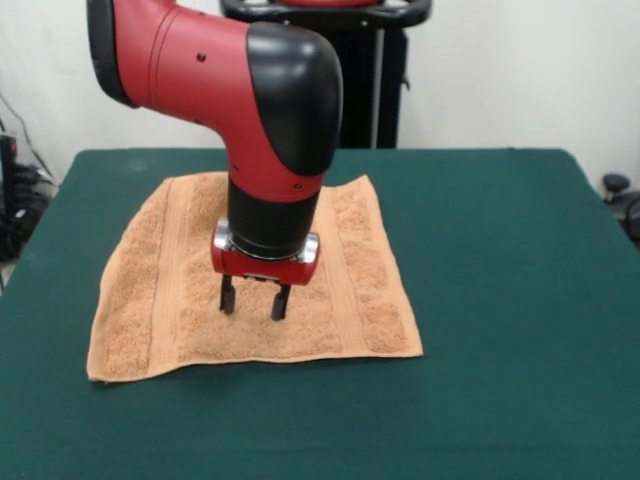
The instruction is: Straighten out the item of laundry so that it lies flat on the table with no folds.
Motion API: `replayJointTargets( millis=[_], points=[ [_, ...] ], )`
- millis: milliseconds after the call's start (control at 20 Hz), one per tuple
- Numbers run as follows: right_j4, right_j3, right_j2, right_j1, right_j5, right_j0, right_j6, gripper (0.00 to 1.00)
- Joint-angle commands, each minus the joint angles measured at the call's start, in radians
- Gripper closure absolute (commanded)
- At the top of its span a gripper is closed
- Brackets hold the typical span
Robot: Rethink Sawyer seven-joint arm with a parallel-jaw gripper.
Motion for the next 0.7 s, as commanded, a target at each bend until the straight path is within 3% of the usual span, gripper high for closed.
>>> replayJointTargets(
  millis=[50, 700],
  points=[
    [0.095, -0.005, 0.088, 0.053, 0.017, 0.065, 0.283, 0.00],
    [0.220, 0.089, 0.067, 0.035, -0.046, 0.161, 0.412, 0.00]
  ],
)
